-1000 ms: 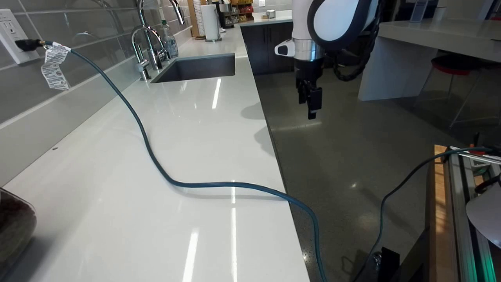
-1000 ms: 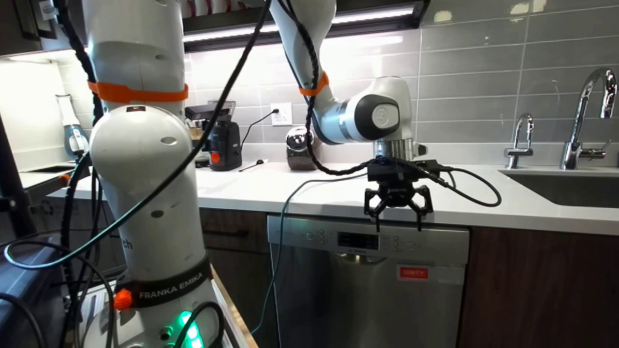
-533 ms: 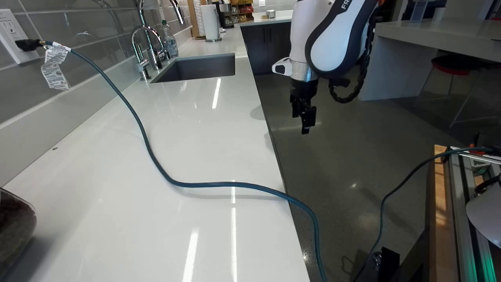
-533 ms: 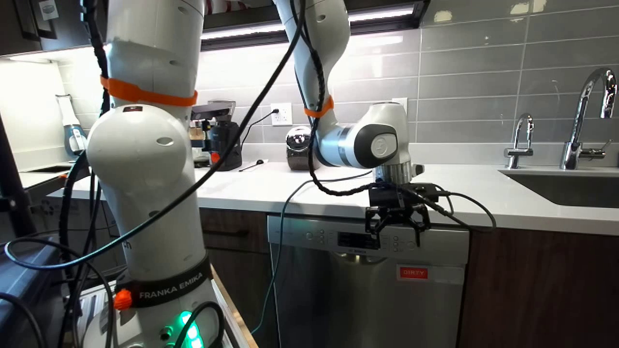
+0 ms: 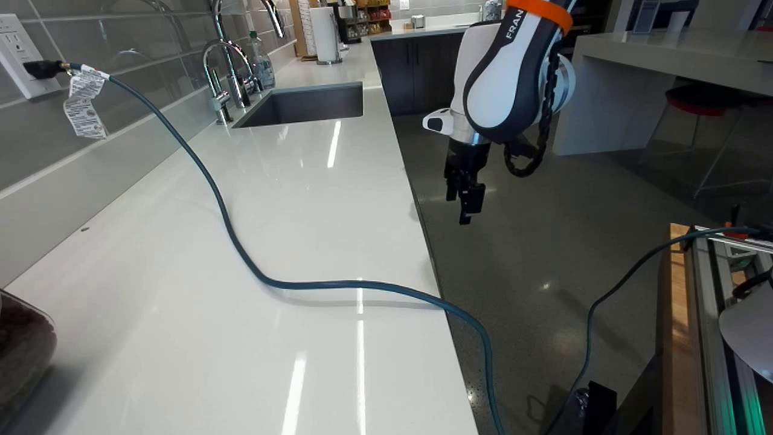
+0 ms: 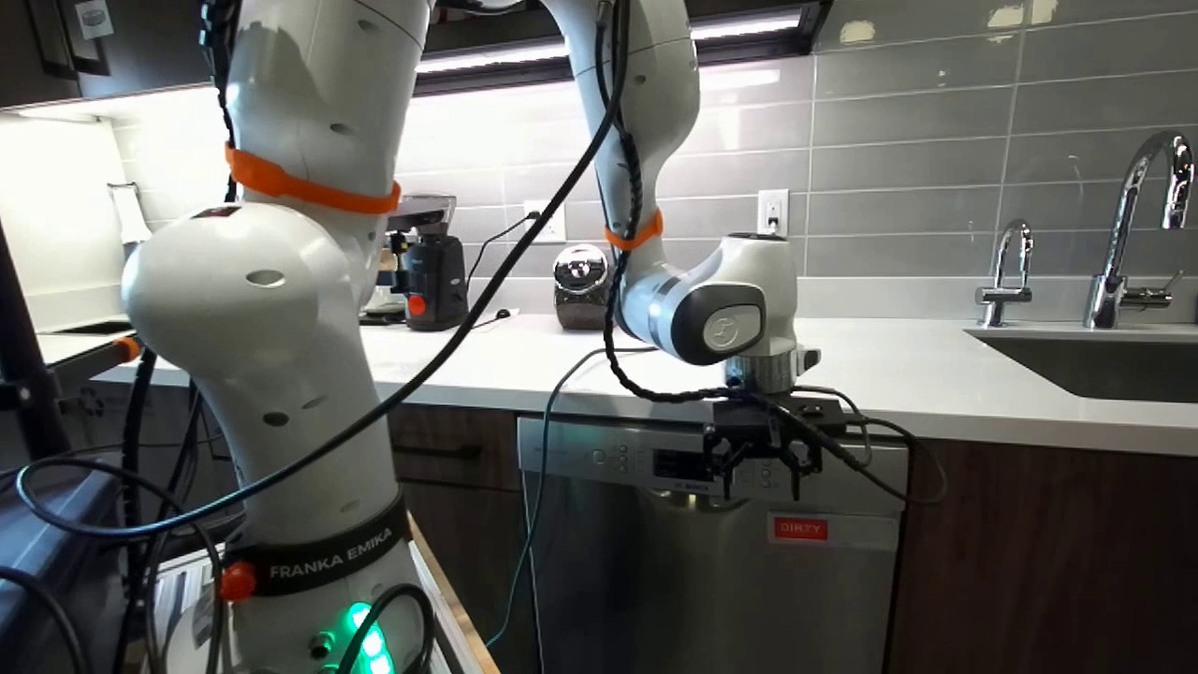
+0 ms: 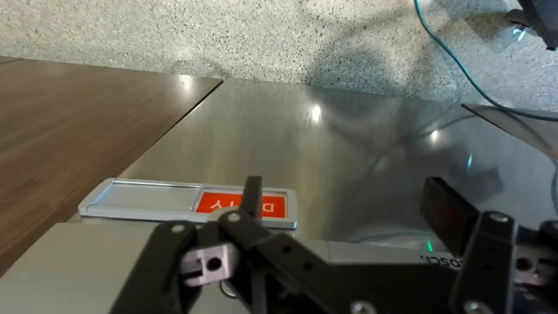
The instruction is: Press a right button on the right side of the dish washing machine
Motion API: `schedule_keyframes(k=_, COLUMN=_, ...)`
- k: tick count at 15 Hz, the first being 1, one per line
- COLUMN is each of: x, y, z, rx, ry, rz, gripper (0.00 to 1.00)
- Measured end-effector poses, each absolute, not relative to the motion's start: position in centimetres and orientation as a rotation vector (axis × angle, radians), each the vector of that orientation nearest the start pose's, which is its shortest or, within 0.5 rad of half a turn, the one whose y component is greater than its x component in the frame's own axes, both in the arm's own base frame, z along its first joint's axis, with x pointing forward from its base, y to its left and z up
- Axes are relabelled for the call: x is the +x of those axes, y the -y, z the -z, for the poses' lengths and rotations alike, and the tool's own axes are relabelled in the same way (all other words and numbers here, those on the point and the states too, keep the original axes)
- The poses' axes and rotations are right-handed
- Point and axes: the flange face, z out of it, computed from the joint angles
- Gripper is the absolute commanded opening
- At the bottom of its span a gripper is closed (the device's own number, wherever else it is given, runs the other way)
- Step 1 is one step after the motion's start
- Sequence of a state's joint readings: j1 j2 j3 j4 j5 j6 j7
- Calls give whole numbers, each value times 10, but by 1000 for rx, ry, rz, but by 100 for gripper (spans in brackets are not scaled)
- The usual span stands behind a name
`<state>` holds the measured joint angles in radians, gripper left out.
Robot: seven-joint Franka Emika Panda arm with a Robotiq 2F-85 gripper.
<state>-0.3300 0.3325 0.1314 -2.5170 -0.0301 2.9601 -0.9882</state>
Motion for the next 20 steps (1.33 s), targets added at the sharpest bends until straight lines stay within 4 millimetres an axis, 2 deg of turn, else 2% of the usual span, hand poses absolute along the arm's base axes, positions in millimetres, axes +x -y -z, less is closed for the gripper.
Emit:
schedule_keyframes(k=8, x=471, y=101, z=-149, rx=-2838, ry=1230, rz=246, gripper=0)
schedule_keyframes(k=14, x=477, y=110, z=-140, rx=-2795, ry=1203, rz=298, gripper=0)
schedule_keyframes(k=20, x=480, y=116, z=-139, rx=-2760, ry=1171, rz=359, gripper=0)
